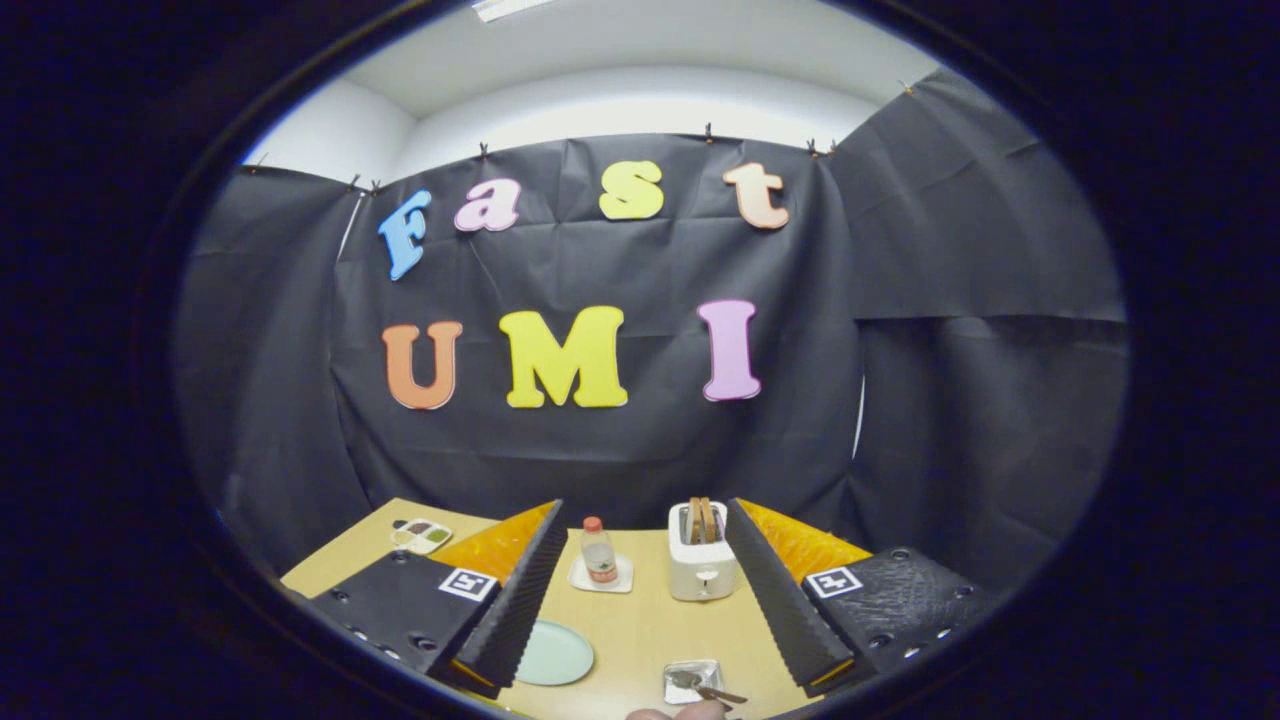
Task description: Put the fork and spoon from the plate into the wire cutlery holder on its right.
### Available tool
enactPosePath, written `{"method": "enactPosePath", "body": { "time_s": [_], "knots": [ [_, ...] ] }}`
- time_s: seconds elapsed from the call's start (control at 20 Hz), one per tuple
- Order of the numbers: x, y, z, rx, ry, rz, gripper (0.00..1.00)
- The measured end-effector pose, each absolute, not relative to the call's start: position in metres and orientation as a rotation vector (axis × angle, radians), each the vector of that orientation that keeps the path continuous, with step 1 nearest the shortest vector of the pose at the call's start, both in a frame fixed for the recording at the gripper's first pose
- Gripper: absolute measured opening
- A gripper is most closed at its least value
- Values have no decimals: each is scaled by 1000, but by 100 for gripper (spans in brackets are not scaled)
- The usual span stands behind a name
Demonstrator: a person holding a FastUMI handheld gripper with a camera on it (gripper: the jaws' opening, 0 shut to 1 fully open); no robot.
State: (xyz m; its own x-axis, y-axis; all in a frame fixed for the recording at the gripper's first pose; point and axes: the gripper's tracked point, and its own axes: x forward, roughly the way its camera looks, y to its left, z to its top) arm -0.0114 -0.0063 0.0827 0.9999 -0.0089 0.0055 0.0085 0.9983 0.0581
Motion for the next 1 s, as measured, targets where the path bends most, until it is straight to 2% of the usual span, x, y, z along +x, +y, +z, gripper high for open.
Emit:
{"method": "enactPosePath", "body": {
  "time_s": [0.3,1.0],
  "knots": [
    [-41,-20,71,64,-19,-23,96],
    [-36,-26,69,72,-14,-10,96]
  ]
}}
